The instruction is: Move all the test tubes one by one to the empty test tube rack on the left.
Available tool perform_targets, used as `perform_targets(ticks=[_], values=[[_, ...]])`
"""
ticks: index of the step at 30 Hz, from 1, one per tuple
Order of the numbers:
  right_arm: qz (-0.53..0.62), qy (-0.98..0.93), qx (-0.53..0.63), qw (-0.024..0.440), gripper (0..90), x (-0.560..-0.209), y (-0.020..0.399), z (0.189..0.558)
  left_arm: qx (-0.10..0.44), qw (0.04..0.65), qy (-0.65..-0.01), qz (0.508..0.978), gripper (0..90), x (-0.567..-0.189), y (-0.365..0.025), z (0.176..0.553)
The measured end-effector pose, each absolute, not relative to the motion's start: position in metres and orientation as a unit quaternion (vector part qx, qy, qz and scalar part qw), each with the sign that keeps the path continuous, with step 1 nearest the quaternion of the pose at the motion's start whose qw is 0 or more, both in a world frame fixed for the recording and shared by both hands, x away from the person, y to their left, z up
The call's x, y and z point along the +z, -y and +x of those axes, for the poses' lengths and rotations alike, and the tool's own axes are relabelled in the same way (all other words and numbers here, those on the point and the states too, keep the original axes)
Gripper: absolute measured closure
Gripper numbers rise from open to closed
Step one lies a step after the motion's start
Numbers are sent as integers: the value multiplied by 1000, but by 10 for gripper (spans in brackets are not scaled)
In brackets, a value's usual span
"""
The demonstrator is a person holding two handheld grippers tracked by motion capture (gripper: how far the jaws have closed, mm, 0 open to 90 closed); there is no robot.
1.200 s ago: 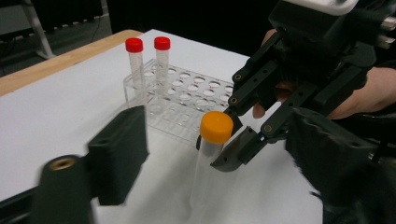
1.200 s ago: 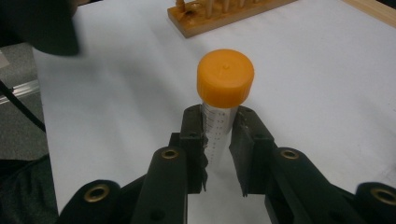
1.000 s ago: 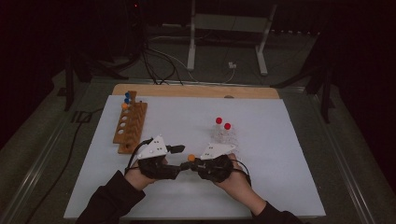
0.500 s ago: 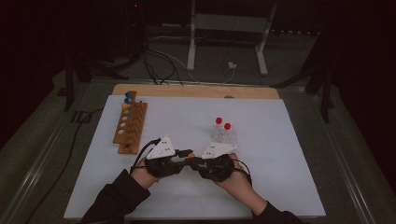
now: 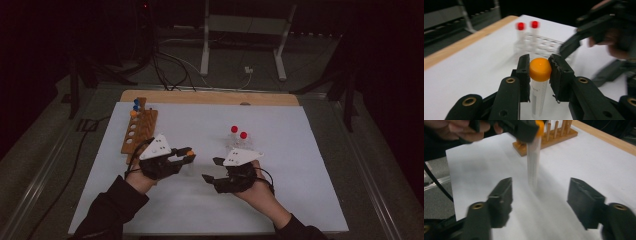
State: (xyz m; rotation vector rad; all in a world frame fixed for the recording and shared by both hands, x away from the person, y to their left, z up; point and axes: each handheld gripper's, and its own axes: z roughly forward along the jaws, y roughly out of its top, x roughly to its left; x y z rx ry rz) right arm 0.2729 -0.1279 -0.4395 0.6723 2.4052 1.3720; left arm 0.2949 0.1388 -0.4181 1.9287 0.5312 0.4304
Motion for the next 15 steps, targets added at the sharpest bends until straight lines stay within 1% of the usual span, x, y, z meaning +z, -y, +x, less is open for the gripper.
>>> perform_targets(ticks=[4,6,7,10,12,13,15], values=[[238,-832,480,145,175,-439,128,273,201,518,-245,795,719,-410,-159,302],[242,-830,479,147,134,-438,128,274,212,515,-257,790,719,-407,-168,306],[245,-829,481,149,99,-438,129,274,217,513,-262,788,719,-405,-173,308],[252,-825,483,152,42,-437,130,275,232,510,-277,781,720,-401,-185,314],[257,-822,485,152,36,-437,132,276,242,506,-285,777,720,-397,-193,317],[258,-821,486,150,10,-437,132,276,247,505,-290,774,719,-396,-196,318],[256,-820,489,148,8,-436,134,277,254,504,-298,770,720,-392,-203,322]])
